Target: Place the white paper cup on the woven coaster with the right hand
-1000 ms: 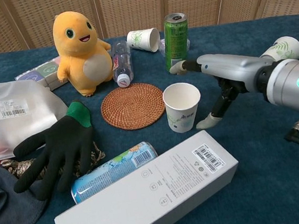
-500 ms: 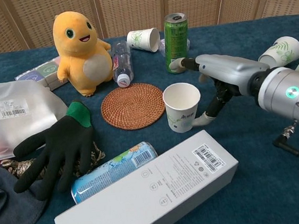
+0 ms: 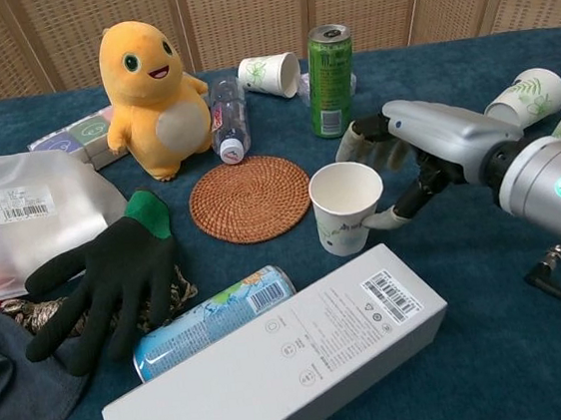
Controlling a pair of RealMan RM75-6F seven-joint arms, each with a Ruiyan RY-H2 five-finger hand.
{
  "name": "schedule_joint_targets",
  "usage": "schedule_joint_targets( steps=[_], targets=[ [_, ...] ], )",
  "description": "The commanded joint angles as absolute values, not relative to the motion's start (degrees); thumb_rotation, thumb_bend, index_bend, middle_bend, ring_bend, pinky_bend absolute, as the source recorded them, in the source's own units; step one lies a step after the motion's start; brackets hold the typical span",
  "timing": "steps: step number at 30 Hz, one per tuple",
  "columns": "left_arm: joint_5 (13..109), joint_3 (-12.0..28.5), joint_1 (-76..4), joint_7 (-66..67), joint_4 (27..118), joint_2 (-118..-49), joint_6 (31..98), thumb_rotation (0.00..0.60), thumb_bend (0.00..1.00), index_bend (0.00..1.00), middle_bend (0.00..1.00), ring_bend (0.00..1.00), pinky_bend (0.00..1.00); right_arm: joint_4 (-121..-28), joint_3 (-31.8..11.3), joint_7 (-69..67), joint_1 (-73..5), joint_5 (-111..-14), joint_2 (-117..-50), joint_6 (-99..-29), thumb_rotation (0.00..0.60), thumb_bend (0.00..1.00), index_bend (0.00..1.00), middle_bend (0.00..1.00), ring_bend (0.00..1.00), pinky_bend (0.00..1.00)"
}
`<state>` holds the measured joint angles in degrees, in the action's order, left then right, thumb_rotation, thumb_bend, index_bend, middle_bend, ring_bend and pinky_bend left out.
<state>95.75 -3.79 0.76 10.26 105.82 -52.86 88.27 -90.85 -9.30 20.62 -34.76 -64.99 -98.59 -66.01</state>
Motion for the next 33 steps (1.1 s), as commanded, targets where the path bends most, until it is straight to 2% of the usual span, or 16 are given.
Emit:
schedule_joint_targets(
  steps=[1, 8, 16, 23, 33],
  targets=[
    [95.70, -3.79, 0.77, 10.23, 105.83, -52.88, 88.27, 0.600, 0.29, 0.00, 0.00, 0.00, 0.00, -90.99, -9.39, 20.44, -34.56, -65.46, -98.51, -66.34, 0.600, 0.26, 0.32, 0.40, 0.34, 0.33],
    [95.59, -3.80, 0.68, 10.11, 105.83, -52.87, 88.08, 0.600, 0.29, 0.00, 0.00, 0.00, 0.00, -93.65, -10.40, 21.20, -34.40, -66.15, -96.86, -67.03, 0.600, 0.30, 0.34, 0.41, 0.34, 0.33],
    [95.34, -3.78, 0.40, 9.55, 105.92, -52.74, 87.58, 0.600, 0.29, 0.00, 0.00, 0.00, 0.00, -96.60, -13.60, 24.19, -36.05, -64.18, -96.26, -66.96, 0.600, 0.30, 0.34, 0.41, 0.34, 0.33],
    [95.44, -3.67, 0.32, 8.53, 106.13, -52.35, 87.86, 0.600, 0.29, 0.00, 0.00, 0.00, 0.00, -97.64, -16.66, 26.57, -38.37, -60.65, -97.79, -66.55, 0.600, 0.30, 0.34, 0.41, 0.34, 0.33],
    [95.88, -3.67, 0.82, 6.22, 106.43, -51.08, 89.37, 0.600, 0.29, 0.00, 0.00, 0.00, 0.00, -95.46, -18.72, 30.54, -42.67, -56.21, -102.15, -65.48, 0.600, 0.30, 0.34, 0.41, 0.34, 0.33]
  ],
)
